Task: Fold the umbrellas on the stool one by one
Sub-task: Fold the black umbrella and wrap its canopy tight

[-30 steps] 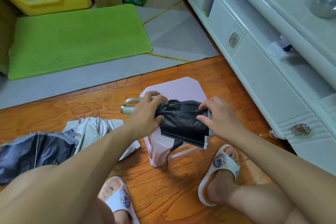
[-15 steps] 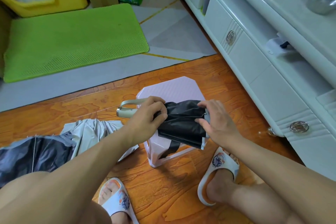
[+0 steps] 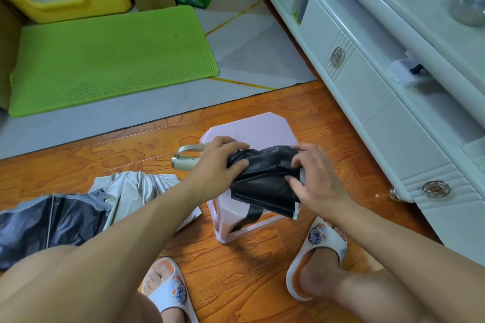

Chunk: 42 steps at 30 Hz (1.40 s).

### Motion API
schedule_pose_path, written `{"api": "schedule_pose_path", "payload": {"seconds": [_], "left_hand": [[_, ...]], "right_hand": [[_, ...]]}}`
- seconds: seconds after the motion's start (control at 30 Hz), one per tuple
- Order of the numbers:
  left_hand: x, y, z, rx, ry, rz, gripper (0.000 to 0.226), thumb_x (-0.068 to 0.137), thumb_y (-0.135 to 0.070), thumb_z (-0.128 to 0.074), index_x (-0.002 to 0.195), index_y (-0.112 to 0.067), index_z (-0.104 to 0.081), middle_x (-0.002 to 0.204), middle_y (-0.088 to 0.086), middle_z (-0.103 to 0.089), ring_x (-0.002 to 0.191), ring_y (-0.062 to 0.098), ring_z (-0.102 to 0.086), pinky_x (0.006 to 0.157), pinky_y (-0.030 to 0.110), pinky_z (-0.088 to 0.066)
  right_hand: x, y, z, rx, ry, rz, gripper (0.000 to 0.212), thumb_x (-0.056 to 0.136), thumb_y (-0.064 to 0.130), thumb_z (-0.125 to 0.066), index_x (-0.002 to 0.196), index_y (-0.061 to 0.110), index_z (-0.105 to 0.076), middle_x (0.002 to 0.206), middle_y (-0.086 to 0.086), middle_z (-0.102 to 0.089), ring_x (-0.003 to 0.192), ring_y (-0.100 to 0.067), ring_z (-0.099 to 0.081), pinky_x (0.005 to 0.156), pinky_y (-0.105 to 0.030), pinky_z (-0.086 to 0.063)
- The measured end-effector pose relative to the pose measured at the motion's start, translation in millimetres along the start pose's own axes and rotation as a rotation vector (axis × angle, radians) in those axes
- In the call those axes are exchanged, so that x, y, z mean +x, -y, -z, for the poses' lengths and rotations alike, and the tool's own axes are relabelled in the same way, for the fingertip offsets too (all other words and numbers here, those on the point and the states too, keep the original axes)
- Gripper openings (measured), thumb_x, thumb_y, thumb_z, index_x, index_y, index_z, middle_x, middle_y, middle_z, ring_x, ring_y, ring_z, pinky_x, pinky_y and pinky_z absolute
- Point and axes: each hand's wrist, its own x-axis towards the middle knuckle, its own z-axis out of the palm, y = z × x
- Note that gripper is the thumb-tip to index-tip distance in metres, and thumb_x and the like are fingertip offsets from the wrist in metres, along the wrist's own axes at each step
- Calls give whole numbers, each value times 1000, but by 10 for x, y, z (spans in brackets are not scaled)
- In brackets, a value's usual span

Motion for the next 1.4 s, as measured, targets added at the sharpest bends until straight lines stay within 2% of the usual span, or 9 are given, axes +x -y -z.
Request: {"api": "schedule_pose_path", "payload": {"seconds": [0.13, 0.23, 0.43, 0.67, 0.93, 1.07, 1.2, 1.3, 1.4], "left_hand": [[70, -91, 21, -43, -99, 96, 13, 100, -38, -58, 103, -29, -66, 120, -4, -54, 111, 12, -54, 99, 35, -49], [68, -108, 69, -91, -120, 139, 12, 99, -35, -61, 95, -27, -69, 106, -4, -64, 98, 12, -62, 89, 41, -57], [6, -183, 141, -286, -102, 272, 14, 99, -26, -65, 92, -17, -73, 88, 3, -73, 84, 22, -70, 80, 45, -62], [55, -194, 170, -415, -72, 416, 20, 101, -24, -62, 96, -6, -69, 86, 8, -70, 77, 20, -63, 84, 47, -58], [84, -147, 217, -390, -185, 419, 25, 107, -29, -44, 105, -10, -60, 97, 11, -70, 84, 24, -66, 68, 38, -53], [-45, -260, 191, -276, -81, 288, 33, 102, -50, -51, 103, -19, -63, 92, 2, -68, 78, 14, -62, 65, 27, -48], [-17, -219, 135, -140, -79, 193, 11, 99, -32, -63, 102, -22, -67, 90, 4, -66, 78, 16, -61, 63, 25, -49], [81, -161, 176, -251, -112, 265, 14, 100, -29, -63, 92, -18, -66, 88, 7, -68, 76, 19, -61, 63, 30, -50], [193, -132, 144, -41, -62, 265, 25, 102, -39, -56, 95, -16, -63, 87, 4, -67, 79, 19, -63, 71, 36, -55]], "right_hand": [[105, 33, 60, 149, 115, -252, 54, 84, 19, -79, 123, 30, -44, 162, 2, -24, 147, -10, -22, 117, -30, -20], [131, 23, 81, 172, 165, -331, 54, 83, 22, -80, 123, 31, -45, 144, 4, -42, 137, -17, -38, 106, -30, -33], [104, 4, 16, 172, 101, -290, 38, 80, 17, -82, 109, 24, -59, 114, 7, -52, 113, -13, -47, 88, -19, -35], [-69, 12, -40, 109, -123, -126, 36, 80, 4, -80, 106, 14, -56, 107, 4, -48, 99, -10, -48, 91, -7, -37], [-117, 0, -65, 106, -231, -155, 37, 78, 0, -81, 102, 8, -55, 106, 0, -47, 96, -8, -46, 90, -6, -39], [-84, 30, -38, 137, -205, -185, 41, 79, 2, -80, 109, 11, -54, 112, 4, -43, 101, -7, -47, 94, -16, -45], [12, 40, 0, 133, -97, -201, 48, 83, 12, -80, 124, 20, -57, 134, 2, -37, 115, -5, -40, 97, -19, -42], [89, 38, 32, 136, -43, -216, 29, 85, 18, -80, 111, 22, -67, 144, 4, -35, 119, -8, -40, 94, -17, -37], [153, 33, 39, 177, -24, -260, 10, 89, 16, -75, 94, 21, -68, 142, 2, -42, 123, -11, -42, 99, -27, -37]]}}
